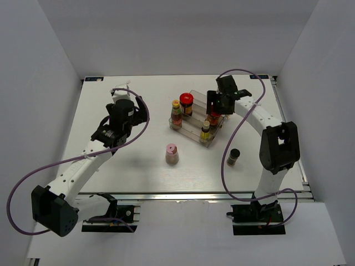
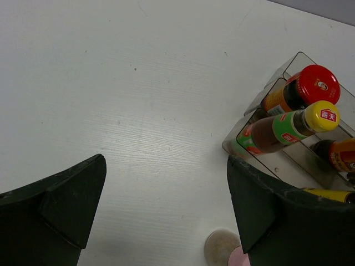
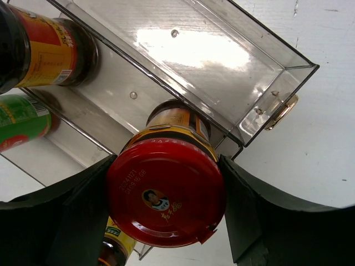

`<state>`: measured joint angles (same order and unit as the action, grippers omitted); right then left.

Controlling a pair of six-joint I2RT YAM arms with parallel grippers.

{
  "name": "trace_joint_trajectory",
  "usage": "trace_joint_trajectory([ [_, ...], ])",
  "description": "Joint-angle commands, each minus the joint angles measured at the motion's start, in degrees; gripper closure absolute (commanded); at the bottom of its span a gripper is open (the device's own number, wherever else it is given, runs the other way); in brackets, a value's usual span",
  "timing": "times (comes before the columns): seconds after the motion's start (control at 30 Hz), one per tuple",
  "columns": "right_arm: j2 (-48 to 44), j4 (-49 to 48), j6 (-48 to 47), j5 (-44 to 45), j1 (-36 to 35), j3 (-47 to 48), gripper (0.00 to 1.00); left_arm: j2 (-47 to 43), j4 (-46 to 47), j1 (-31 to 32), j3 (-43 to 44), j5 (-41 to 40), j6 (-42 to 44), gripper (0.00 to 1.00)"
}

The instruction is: Organize the condiment bottles

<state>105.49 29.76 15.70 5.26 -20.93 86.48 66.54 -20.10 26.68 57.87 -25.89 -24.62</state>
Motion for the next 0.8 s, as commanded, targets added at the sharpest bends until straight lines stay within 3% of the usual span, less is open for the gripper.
trace_joint_trajectory([
  [0.0,-0.46,-3.04,-0.06,2.91,-0.60,2.82,0.39,-0.89,-0.82,-0.40,1.72,1.45,-0.78,0.02],
  [0.13,-0.64,-1.99,0.20,3.80,-0.69,3.35,0.27,-0.80,-1.00,-0.40,1.81,2.16,-1.30,0.02],
  [0.2,-0.73,-1.29,0.38,4.15,-0.69,3.96,0.12,-0.63,-1.52,-0.40,2.07,2.42,-1.57,0.02],
  [0.23,-0.99,-1.19,0.29,4.23,-0.78,4.14,0.11,-0.63,-1.61,-0.40,2.34,2.68,-1.74,0.02],
  [0.57,-4.50,-0.93,-0.06,3.97,-0.87,7.48,0.11,2.10,-3.54,-0.40,4.53,16.39,-5.17,0.02],
  [0.67,-8.36,-2.77,1.51,6.07,-0.78,4.76,0.11,2.80,-5.30,-0.14,4.10,19.38,-6.31,0.02],
  [0.77,-14.86,-7.16,3.19,9.49,-0.69,-2.52,0.11,3.68,-7.67,4.16,4.53,17.55,-7.10,0.02],
])
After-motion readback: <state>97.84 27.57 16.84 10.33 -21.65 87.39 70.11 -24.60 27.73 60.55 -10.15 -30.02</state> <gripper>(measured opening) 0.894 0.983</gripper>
